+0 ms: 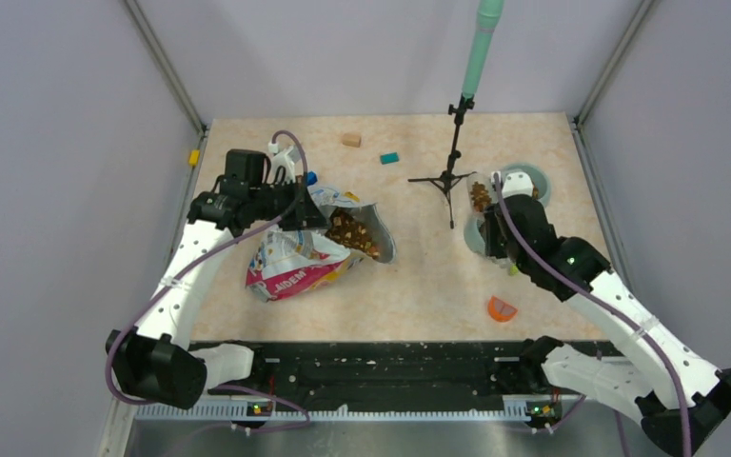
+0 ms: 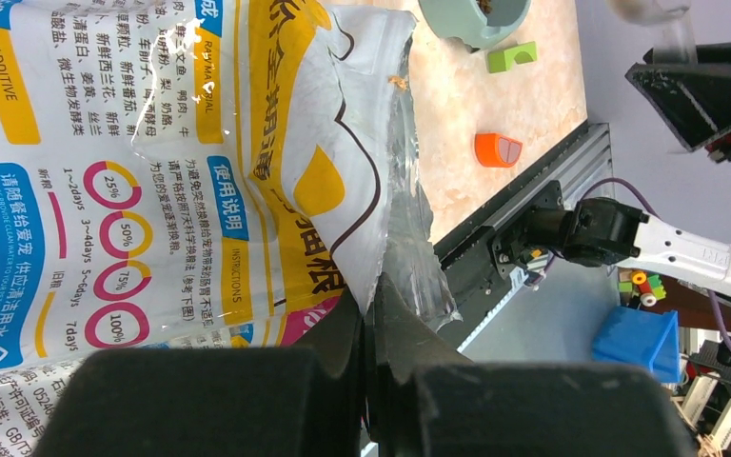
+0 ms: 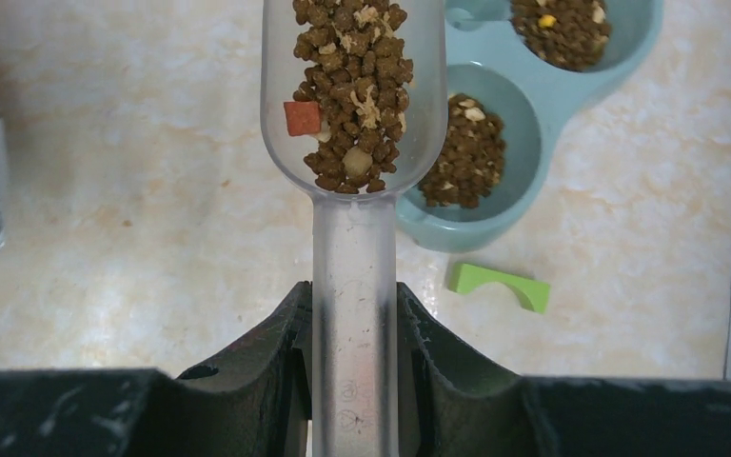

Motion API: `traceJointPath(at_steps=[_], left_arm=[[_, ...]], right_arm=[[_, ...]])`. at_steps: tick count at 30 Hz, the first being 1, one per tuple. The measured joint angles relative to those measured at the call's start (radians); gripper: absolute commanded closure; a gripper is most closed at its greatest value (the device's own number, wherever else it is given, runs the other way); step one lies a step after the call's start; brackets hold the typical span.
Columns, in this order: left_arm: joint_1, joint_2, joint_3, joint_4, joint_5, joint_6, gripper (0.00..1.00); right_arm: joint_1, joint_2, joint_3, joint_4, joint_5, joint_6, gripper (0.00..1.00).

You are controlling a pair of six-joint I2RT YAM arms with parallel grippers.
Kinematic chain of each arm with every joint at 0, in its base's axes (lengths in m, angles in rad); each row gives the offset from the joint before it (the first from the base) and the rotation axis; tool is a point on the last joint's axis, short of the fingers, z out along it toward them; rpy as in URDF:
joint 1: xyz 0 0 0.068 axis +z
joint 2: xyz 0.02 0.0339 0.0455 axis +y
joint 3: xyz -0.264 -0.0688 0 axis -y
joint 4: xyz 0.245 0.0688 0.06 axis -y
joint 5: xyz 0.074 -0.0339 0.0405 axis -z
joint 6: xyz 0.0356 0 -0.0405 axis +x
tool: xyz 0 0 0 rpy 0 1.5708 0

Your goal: Serve the pet food

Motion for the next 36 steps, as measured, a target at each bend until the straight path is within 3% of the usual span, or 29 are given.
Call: traceJointPath(at_steps=[17, 36], left_arm=[[0.0, 0.008, 0.006, 0.0, 0.006, 0.011, 1.0], [0.0, -0.014, 0.006, -0.006, -0.014, 0.042, 1.0]], right_arm=[[-0.536, 0.274, 0.111, -0.056, -0.28, 0.066, 1.0], [-0.739, 0.519, 0.198, -0.024, -0.499, 0.061, 1.0]])
